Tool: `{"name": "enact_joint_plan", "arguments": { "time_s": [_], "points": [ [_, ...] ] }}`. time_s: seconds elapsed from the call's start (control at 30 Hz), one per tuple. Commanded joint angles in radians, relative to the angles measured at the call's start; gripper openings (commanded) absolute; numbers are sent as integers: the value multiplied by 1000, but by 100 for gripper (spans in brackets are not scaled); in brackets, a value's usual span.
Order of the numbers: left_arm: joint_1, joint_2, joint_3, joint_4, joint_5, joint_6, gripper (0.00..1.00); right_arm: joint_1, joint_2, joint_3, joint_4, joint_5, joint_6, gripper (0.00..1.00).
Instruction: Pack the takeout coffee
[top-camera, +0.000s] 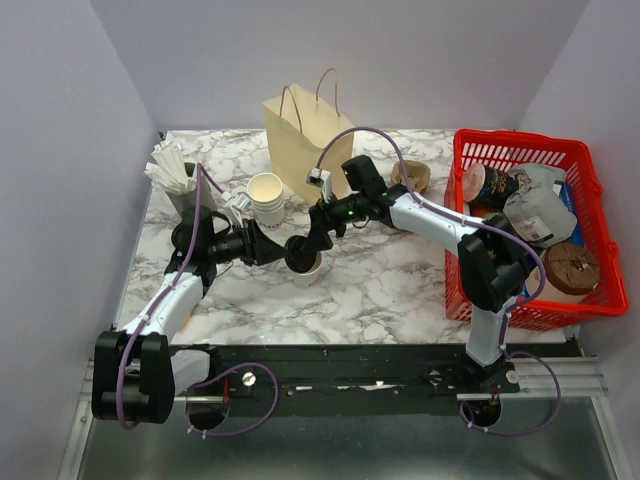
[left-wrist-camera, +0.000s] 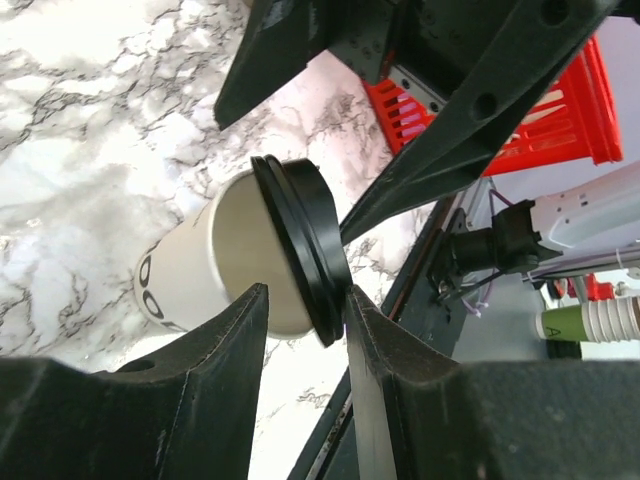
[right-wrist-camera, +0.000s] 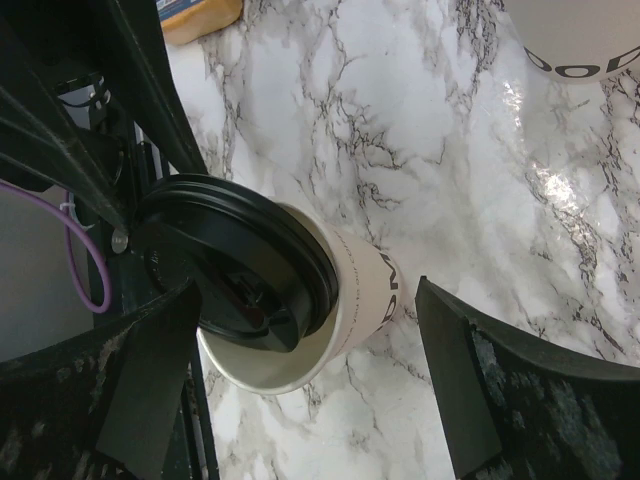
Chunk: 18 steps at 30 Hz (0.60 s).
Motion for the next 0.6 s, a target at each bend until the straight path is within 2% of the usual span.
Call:
{"name": "enact_joint_plan", "arguments": {
  "time_s": [0.0, 0.57],
  "points": [
    [4, 2, 23, -70, -64, 71, 45, 8, 18, 30, -3, 14, -11, 96],
    [-5, 34, 5, -33, -95, 79, 47, 8, 19, 13, -14, 20, -10, 96]
  ]
}}
